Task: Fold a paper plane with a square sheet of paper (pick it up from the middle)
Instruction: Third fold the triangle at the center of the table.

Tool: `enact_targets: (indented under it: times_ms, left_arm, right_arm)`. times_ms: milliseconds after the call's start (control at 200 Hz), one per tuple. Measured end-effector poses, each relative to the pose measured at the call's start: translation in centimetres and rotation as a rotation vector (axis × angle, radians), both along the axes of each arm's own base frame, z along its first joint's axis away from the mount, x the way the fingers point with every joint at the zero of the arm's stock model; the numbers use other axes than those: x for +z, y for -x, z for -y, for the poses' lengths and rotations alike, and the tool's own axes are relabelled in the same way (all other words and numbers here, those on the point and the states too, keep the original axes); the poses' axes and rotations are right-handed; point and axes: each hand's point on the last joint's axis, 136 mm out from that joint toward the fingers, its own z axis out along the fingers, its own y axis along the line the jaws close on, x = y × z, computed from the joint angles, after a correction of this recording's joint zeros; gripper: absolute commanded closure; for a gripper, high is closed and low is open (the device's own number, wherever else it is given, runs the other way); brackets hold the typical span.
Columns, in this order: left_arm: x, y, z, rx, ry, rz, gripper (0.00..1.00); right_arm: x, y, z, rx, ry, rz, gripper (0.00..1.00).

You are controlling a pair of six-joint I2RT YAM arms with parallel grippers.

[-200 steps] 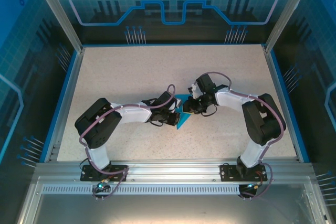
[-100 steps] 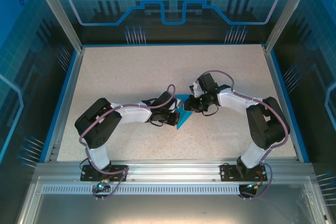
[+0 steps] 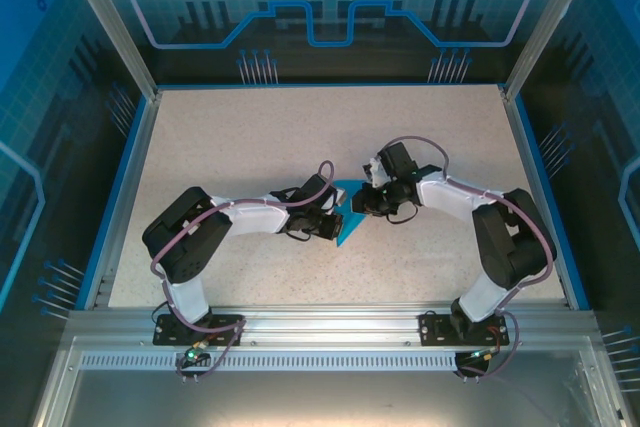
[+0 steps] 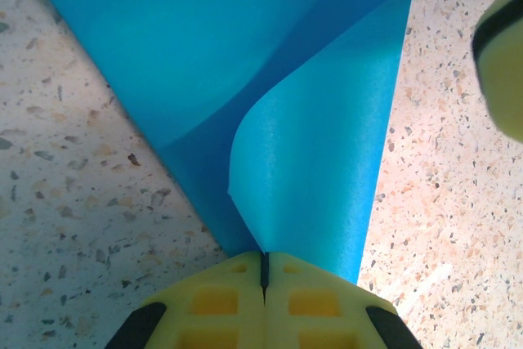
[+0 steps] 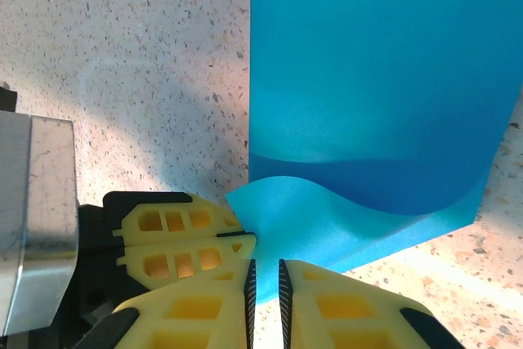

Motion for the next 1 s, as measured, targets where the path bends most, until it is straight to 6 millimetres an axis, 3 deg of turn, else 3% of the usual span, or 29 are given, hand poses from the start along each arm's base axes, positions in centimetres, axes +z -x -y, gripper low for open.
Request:
enact_targets:
  times_ms: [540, 995]
  left_arm:
    - [0.0, 0.0, 0.0, 0.0, 0.001, 0.001, 1.0]
    - [0.0, 0.1, 0.1, -0.006, 0.007, -0.005, 1.0]
  right_arm:
    - [0.8, 0.1, -0.2, -0.028, -0.05, 0.024, 0.81]
    - [-2.4, 0.1, 0.1, -0.041, -0.022, -0.065, 0.81]
